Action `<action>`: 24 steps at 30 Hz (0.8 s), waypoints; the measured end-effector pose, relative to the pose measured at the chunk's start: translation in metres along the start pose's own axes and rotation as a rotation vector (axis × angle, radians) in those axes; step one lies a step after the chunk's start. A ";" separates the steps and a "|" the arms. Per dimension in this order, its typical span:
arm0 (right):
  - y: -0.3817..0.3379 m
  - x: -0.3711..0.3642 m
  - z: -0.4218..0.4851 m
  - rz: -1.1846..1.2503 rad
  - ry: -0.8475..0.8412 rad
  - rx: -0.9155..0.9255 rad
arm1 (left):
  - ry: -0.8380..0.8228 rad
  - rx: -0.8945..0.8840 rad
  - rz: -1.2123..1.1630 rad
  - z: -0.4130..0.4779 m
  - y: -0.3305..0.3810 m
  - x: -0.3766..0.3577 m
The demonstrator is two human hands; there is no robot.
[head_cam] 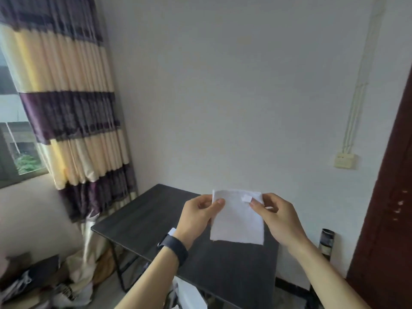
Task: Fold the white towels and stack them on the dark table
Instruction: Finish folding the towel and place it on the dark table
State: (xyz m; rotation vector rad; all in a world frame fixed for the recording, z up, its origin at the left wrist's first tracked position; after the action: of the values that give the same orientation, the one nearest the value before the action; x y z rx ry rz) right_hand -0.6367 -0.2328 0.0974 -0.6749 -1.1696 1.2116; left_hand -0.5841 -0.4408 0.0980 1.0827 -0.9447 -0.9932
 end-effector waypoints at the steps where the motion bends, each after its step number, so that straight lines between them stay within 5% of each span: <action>1: 0.004 -0.015 0.017 0.003 -0.014 -0.001 | 0.002 0.014 0.001 0.017 -0.009 0.009; 10: 0.101 -0.159 0.158 -0.050 -0.024 -0.143 | -0.094 0.176 -0.010 0.196 -0.149 0.082; 24: 0.377 -0.340 0.202 -0.146 -0.036 -0.780 | -0.326 0.717 0.150 0.316 -0.487 0.092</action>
State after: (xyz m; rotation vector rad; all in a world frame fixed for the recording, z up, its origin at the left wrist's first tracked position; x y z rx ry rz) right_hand -0.9342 -0.4854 -0.2852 -1.1168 -1.7038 0.6171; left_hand -0.9392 -0.6891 -0.2999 1.4277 -1.7020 -0.7242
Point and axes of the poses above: each hand's wrist, its own z-axis towards the middle knuckle, its own x-axis out of the back of the hand, y = z × x, the point moved 4 cm from there along z, towards the middle knuckle, and after that the axes turned 1 degree about -z, right-handed, at the moved point
